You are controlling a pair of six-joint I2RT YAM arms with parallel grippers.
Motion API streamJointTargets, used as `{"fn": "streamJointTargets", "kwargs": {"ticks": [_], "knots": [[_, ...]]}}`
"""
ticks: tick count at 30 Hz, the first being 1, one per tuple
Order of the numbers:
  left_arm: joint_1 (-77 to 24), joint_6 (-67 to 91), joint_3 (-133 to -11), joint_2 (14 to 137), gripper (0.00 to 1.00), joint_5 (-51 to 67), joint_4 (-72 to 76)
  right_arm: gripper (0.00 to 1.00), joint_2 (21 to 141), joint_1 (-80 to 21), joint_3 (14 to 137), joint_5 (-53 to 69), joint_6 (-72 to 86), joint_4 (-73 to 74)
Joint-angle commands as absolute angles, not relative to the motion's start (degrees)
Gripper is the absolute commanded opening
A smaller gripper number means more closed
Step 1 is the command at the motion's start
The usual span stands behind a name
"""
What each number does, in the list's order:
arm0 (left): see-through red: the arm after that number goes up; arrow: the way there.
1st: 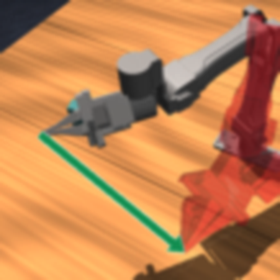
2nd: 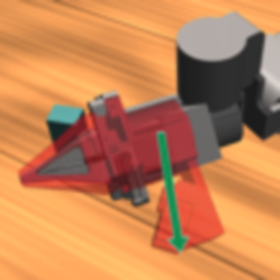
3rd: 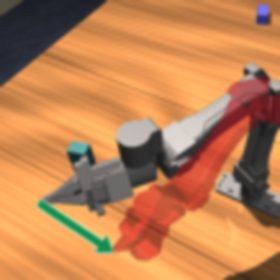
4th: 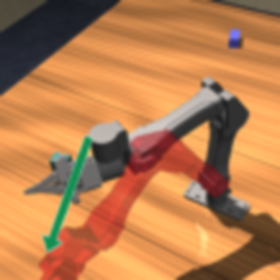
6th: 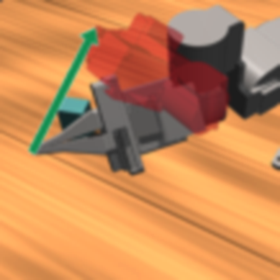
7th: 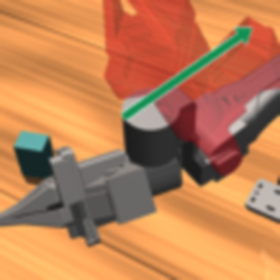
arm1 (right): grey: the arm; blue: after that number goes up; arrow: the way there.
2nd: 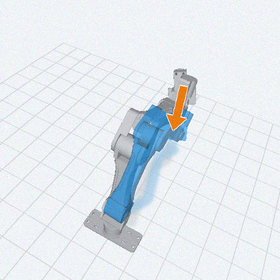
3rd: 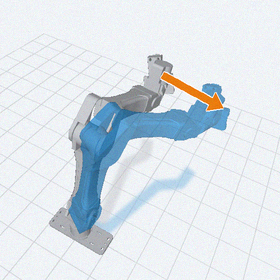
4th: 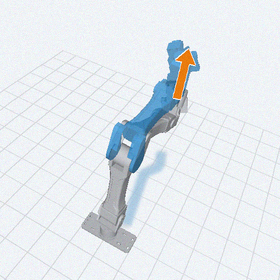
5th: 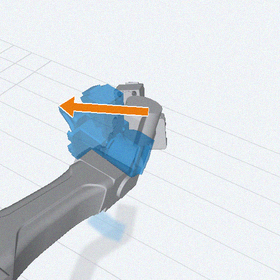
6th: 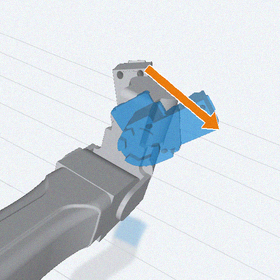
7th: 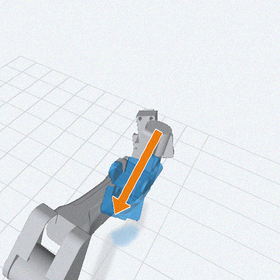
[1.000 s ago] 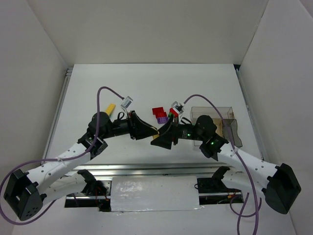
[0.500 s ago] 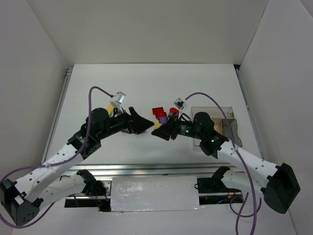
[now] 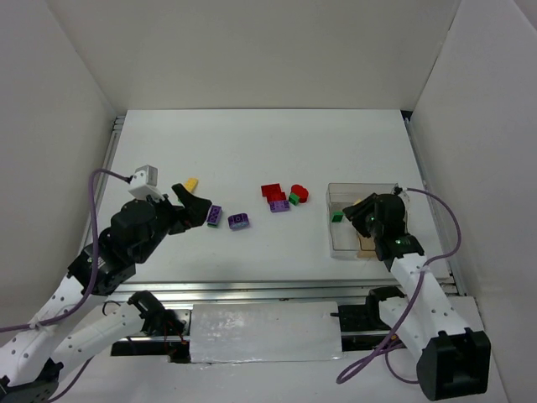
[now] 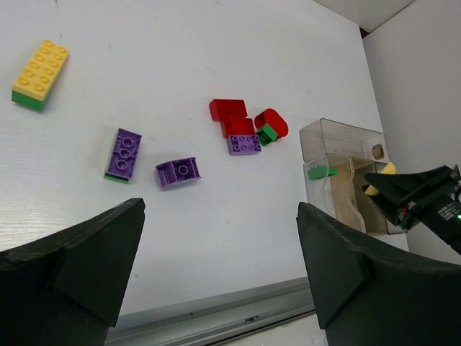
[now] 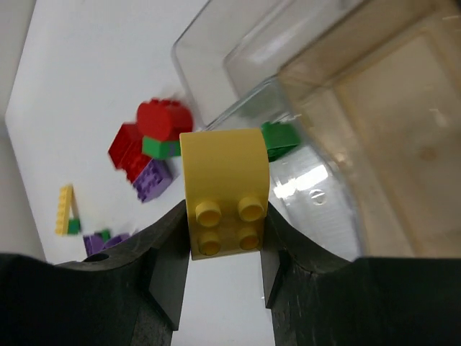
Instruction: Sort the legos into containers by color
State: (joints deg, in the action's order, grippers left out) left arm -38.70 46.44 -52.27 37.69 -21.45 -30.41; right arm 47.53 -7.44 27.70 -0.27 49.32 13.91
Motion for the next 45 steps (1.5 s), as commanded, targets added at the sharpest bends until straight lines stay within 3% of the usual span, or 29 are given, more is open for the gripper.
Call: {"fn": "streamJointTargets", "kwargs": {"ticks": [1, 7, 15, 16, 17, 19, 26, 28, 31, 36, 45], "knots": [[-38.67, 44.04, -52.65, 38.14, 0.99, -23.73, -31.64, 0.00, 44.92, -1.69, 26.72, -5.45, 53.79, 18.63], [-38.67, 42.81, -51.07, 39.72, 0.99, -17.94, -29.18, 0.03, 42.10, 6.32, 22.94, -0.44, 52.91, 17.66], [-38.67, 40.96, -48.78, 41.66, 0.99, -13.28, -25.93, 0.14, 41.66, 8.53, 23.55, 1.93, 50.89, 18.11], [-38.67, 41.04, -48.61, 41.83, 0.99, -13.27, -25.93, 0.49, 41.49, 8.61, 23.55, 1.93, 50.98, 18.19], [-38.67, 41.04, -48.43, 41.92, 1.00, -13.18, -25.93, 0.69, 41.31, 8.61, 23.55, 2.11, 50.98, 18.28], [-38.67, 40.96, -48.25, 42.54, 1.00, -12.92, -25.75, 0.83, 40.52, 8.61, 23.73, 2.20, 50.89, 18.72], [-38.67, 40.08, -47.99, 44.99, 1.00, -11.61, -24.17, 0.91, 37.53, 8.61, 26.36, 4.74, 48.43, 21.52], [-38.67, 39.64, -48.25, 46.66, 0.99, -9.06, -22.68, 0.99, 35.78, 8.53, 28.47, 6.93, 46.24, 22.58], [-38.67, 39.73, -49.74, 51.40, 1.00, -6.77, -21.54, 1.00, 33.23, 8.35, 31.02, 12.73, 42.64, 23.20], [-38.67, 37.27, -54.73, 64.40, 0.99, -1.76, -18.19, 0.99, 32.87, 6.59, 36.99, 15.73, 37.45, 27.59], [-42.18, 44.46, -72.74, 91.21, 1.00, -10.53, -23.98, 1.00, 29.71, 6.24, 38.76, 20.12, 35.51, 29.97]]}}
